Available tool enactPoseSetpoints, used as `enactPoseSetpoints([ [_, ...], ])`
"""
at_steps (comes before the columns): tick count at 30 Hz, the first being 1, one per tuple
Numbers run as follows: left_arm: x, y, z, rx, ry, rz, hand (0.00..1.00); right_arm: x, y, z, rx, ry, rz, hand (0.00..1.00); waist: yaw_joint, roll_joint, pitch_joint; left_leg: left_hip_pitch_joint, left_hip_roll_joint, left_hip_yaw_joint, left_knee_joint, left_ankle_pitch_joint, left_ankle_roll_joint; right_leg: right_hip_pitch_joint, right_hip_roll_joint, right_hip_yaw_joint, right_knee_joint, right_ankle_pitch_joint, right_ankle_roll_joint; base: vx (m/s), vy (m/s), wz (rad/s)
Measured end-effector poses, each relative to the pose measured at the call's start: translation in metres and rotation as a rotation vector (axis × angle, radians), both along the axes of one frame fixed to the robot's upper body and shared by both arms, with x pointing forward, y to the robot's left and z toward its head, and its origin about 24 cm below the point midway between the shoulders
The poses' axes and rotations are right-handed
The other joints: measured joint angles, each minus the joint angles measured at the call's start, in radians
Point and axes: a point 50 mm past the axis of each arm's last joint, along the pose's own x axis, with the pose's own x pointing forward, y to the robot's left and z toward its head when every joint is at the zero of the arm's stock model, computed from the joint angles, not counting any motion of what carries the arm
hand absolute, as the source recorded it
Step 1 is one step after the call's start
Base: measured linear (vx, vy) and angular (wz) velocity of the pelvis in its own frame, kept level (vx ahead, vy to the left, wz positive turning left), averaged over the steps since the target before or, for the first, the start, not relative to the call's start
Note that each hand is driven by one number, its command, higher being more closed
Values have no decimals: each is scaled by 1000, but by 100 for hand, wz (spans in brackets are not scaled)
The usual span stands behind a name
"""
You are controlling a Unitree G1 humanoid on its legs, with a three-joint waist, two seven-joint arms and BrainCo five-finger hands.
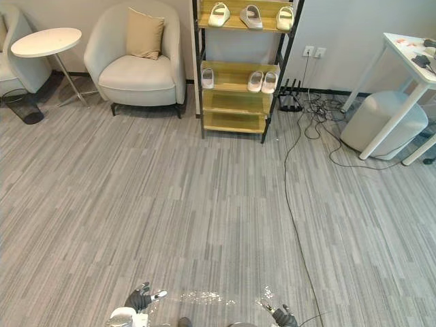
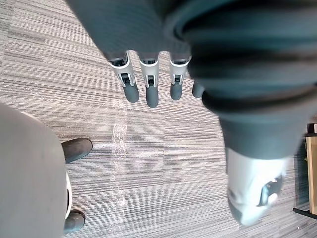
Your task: Organize the slippers on the shoe rack
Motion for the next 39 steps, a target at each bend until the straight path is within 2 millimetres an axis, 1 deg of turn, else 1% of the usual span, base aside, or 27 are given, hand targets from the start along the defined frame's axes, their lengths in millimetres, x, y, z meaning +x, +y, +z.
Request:
enactPoseSetpoints([
  [3,0,0,0,1,-1,0,0,0,0,0,-1,0,-1,0,-1,1,0,0,3,21,0,-1,-1,-7,3,21,-2,3,-3,-14,-29,-21],
  [9,0,-1,-1,5,9,-11,0,-1,-1,0,-3,2,-4,0,-4,6,-4,0,13,74,4,-3,-5,-13,15,64,-35,28,-9,-13,-38,-26],
  [15,0,-5,-2,-2,14,-19,0,-2,-5,0,-9,4,-22,0,-6,20,-12,1,21,82,4,-6,-10,-12,23,75,-45,37,-16,-16,-45,-5],
  [20,0,-6,-2,0,14,-32,0,-3,-6,1,-9,3,-32,0,-6,22,-14,1,28,97,4,-6,-12,-12,29,86,-53,44,-21,-31,-45,-8],
  [28,1,-7,-1,6,12,-50,0,-2,-6,1,-10,2,-31,0,-6,22,-14,-8,31,90,10,-9,-17,-16,30,78,-52,44,-21,-23,-39,3],
  [29,2,-6,-1,9,8,-52,0,-2,-7,1,-10,-1,-32,0,-7,17,-12,-34,37,85,50,-29,-22,-17,27,76,-50,44,-21,4,-54,15],
  [31,7,-3,1,18,-4,-54,0,-2,-6,1,-9,-3,-31,0,-6,10,-8,-137,74,81,267,-111,-36,-32,22,64,-41,42,-25,-11,-68,12],
  [32,8,-2,1,18,-9,-48,0,-2,-6,1,-10,0,-31,0,-5,10,-6,-183,97,83,383,-137,-54,-30,22,62,-35,37,-28,-20,-69,3],
  [33,8,-2,2,17,-12,-43,0,-2,-7,1,-11,1,-31,0,-4,13,-5,-227,121,83,494,-150,-70,-25,22,64,-23,28,-34,3,-62,-2],
  [34,10,-2,2,16,-17,-42,0,-2,-8,1,-15,1,-27,0,-3,18,1,-253,142,84,588,-151,-72,-14,22,71,-10,19,-34,34,-36,-10],
  [36,11,-4,3,11,-28,-38,0,-3,-11,2,-24,2,-17,0,-2,32,14,-282,181,81,717,-149,-75,4,29,94,11,-15,-46,49,-13,-21],
  [37,11,-4,3,8,-29,-34,0,-3,-12,2,-27,4,-18,0,-2,39,14,-312,196,78,778,-137,-93,6,27,111,23,-27,-52,70,7,-27],
  [38,12,-5,3,5,-32,-33,0,-2,-14,2,-32,0,-18,0,-2,44,16,-335,198,74,818,-149,-88,5,19,126,28,-35,-54,71,22,-30],
  [39,13,-6,4,2,-40,-31,0,-2,-15,3,-34,1,-18,0,-2,46,17,-345,193,72,798,-181,-76,3,11,141,32,-38,-55,101,56,-33],
])
